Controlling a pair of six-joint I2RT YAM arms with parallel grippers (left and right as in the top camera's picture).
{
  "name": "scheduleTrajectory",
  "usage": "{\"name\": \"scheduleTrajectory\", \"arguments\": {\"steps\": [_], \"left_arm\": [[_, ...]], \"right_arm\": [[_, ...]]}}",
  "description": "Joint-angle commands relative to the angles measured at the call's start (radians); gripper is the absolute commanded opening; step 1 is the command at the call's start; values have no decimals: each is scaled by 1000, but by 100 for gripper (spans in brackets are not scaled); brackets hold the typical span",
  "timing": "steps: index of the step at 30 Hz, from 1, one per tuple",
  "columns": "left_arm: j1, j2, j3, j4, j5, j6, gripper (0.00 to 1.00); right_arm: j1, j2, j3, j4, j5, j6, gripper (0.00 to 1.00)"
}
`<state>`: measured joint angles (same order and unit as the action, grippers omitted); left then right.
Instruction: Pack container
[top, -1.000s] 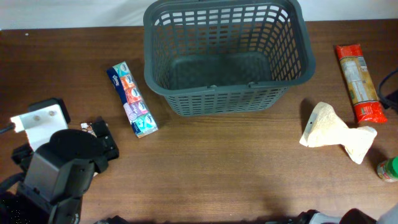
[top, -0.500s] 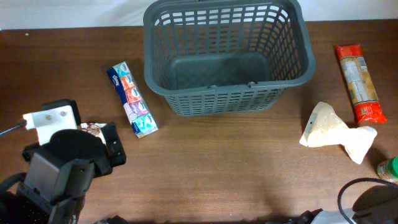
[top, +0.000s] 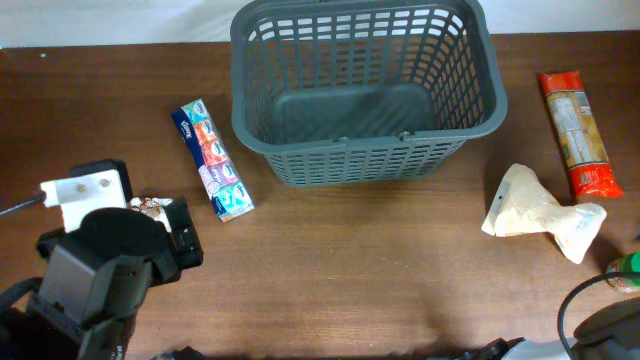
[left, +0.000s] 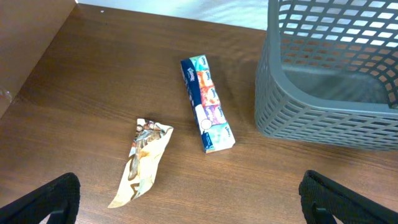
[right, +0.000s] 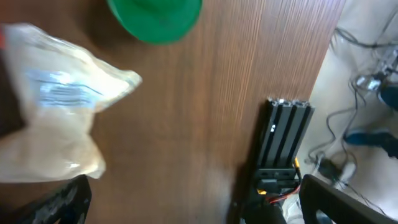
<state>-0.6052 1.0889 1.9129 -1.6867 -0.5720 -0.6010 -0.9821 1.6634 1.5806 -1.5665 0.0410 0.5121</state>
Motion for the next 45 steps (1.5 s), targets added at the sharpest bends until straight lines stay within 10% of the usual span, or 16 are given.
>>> {"name": "scheduleTrajectory", "arguments": {"steps": [1, 45], "left_arm": [[4, 0, 0, 0, 1, 15, 100], [4, 5, 0, 0, 1, 15, 100]], "right_arm": [[0, -18, -67, 26, -4, -17, 99], [-2, 23, -210, 447, 129, 159, 99]]}}
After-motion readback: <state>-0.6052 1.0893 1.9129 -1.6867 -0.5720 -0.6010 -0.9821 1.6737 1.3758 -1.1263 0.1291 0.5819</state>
